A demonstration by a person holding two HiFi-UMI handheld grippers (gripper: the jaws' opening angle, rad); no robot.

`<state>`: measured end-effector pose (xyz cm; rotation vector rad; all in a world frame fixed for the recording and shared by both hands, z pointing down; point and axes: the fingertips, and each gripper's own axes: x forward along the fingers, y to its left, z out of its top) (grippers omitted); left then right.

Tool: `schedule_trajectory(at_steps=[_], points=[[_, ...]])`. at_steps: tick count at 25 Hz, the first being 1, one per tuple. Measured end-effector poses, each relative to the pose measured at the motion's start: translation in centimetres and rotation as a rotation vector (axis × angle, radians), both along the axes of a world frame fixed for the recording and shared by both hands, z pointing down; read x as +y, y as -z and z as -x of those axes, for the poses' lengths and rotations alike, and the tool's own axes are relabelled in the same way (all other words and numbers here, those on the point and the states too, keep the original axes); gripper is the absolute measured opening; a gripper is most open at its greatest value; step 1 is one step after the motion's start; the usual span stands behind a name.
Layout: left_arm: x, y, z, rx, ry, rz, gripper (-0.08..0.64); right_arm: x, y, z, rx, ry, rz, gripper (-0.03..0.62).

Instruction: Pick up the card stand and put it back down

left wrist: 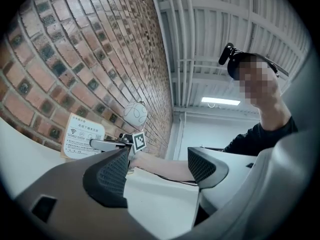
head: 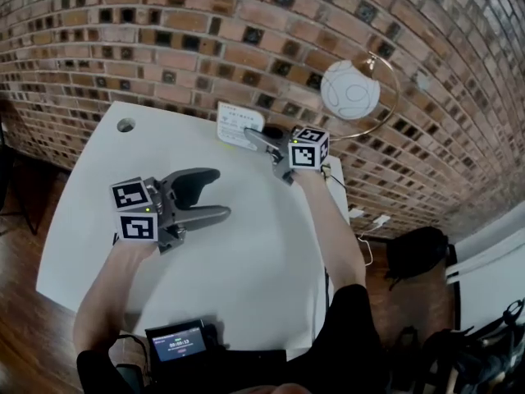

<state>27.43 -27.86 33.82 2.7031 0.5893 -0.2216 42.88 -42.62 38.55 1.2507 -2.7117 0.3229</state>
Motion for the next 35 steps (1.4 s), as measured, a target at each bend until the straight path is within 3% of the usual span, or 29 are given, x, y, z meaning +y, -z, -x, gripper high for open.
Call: schedule_trajectory(at_steps=[7, 22, 27, 29, 35], points=[[-0.6, -0.1, 0.1, 0.006, 0.010, 0.039, 0.374, -2.3, -1.8, -0.6, -0.010, -0.009, 0.028, 0.028], [-0.5, -0.1, -0.1, -0.003, 0.016, 0.030, 0.374, -4.2, -3.5, -1.5, -0.011, 0.003, 0.072, 0.031], [-0.3, 0.0, 0.0, -0.006, 0.008, 0.029, 0.374, -4.5, -4.1, -2.0, 0.043, -0.056, 0.109, 0.044], [-0.3, 0.0, 0.0, -0.005, 0.008, 0.031, 0.374, -4.6, -4.2, -2.3, 0.088, -0.090, 0.125, 0.091], [0.0, 0.0, 0.0, -0.006, -0.001, 0.031, 0.374, -3.8, -3.9, -3.0, 0.132, -0.188, 0.164, 0.135]])
